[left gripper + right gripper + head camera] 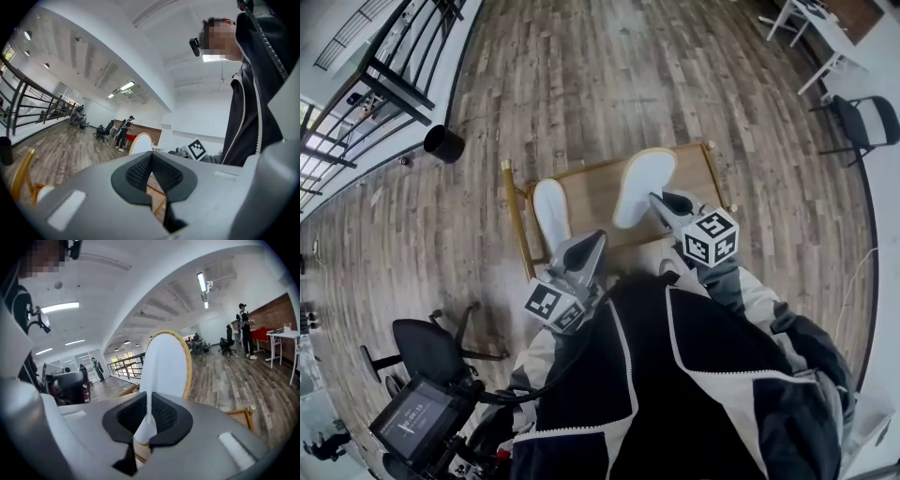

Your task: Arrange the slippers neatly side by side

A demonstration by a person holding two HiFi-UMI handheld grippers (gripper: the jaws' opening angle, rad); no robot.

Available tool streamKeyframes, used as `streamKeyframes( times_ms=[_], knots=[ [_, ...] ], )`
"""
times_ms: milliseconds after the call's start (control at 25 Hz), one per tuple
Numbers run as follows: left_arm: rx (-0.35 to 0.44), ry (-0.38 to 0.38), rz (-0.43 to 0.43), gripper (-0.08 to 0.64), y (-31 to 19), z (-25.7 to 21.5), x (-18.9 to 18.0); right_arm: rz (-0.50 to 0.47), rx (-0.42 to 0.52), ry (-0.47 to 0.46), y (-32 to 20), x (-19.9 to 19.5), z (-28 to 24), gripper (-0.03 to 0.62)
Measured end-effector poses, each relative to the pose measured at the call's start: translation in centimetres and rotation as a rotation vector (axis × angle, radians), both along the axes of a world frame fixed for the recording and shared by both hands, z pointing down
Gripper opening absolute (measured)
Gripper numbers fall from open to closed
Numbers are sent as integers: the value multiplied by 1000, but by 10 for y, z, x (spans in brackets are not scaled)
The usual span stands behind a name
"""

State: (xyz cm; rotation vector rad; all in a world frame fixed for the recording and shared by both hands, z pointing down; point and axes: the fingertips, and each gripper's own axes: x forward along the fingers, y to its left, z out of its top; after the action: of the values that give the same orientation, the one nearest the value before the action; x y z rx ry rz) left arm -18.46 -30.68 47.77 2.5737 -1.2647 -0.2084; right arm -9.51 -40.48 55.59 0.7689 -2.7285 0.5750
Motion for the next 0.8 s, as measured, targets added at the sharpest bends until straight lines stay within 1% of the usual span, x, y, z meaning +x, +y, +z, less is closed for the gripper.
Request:
streamKeyframes(
  times_ms=[160, 320, 600, 720, 800],
  knots=[
    [0, -7, -8, 15, -2, 2, -2, -66, 144, -9, 36, -3, -35, 30],
    [8, -20, -1, 16, -1, 1, -1, -112, 209, 6, 62, -5, -44, 30],
    [5, -38, 0, 15, -1, 4, 1, -120, 192, -4, 60, -7, -39, 29],
    [1, -37, -9, 15, 1, 6, -3, -126, 168, -4, 59, -14, -35, 29],
    [-4, -32, -17, 17, 5, 5, -7, -132, 142, 15, 59, -21, -28, 28]
  ],
)
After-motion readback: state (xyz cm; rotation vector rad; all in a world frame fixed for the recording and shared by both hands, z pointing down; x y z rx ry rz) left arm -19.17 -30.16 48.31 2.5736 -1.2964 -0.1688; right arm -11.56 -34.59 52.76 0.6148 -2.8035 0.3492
